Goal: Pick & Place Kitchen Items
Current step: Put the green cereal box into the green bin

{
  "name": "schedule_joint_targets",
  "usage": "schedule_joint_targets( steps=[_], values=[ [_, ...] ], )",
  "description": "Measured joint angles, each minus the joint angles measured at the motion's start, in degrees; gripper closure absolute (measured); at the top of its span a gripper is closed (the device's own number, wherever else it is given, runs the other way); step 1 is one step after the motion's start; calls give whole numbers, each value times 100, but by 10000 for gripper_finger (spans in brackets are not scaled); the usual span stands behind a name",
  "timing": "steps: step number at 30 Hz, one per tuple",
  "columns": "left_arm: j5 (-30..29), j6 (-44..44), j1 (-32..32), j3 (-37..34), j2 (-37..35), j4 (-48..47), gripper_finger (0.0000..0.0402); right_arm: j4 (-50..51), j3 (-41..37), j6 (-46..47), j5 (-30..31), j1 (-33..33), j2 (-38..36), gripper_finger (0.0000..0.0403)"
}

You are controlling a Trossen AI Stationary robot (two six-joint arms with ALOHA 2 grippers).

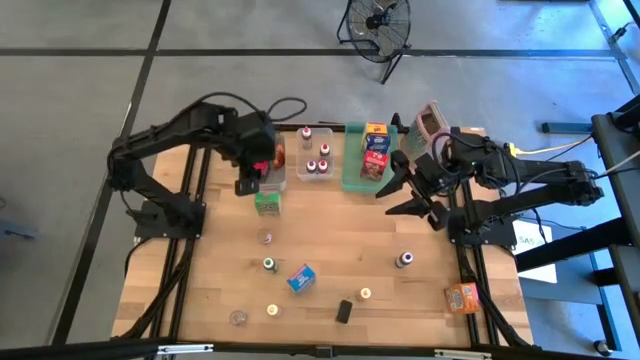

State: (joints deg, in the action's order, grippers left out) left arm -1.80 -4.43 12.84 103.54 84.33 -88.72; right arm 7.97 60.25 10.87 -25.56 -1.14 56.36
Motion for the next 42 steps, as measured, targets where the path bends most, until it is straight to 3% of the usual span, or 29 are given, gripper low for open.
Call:
schedule_joint_targets(
  steps=[7,11,17,33,42],
  values=[
    [90,-962,-112,-1768,-378,843,203,252,0,-201,0,274,-2,194],
    [-450,-876,-293,-2583,-467,1472,203,299,0,-236,-2,354,0,194],
    [-367,-540,-307,-3445,-544,2328,203,299,0,-237,-2,426,21,194],
    [-418,-390,-457,-4354,-538,3178,203,296,2,-229,46,423,113,194],
    [-407,-120,-461,-4382,-528,3290,203,287,2,-216,317,423,111,194]
  ],
)
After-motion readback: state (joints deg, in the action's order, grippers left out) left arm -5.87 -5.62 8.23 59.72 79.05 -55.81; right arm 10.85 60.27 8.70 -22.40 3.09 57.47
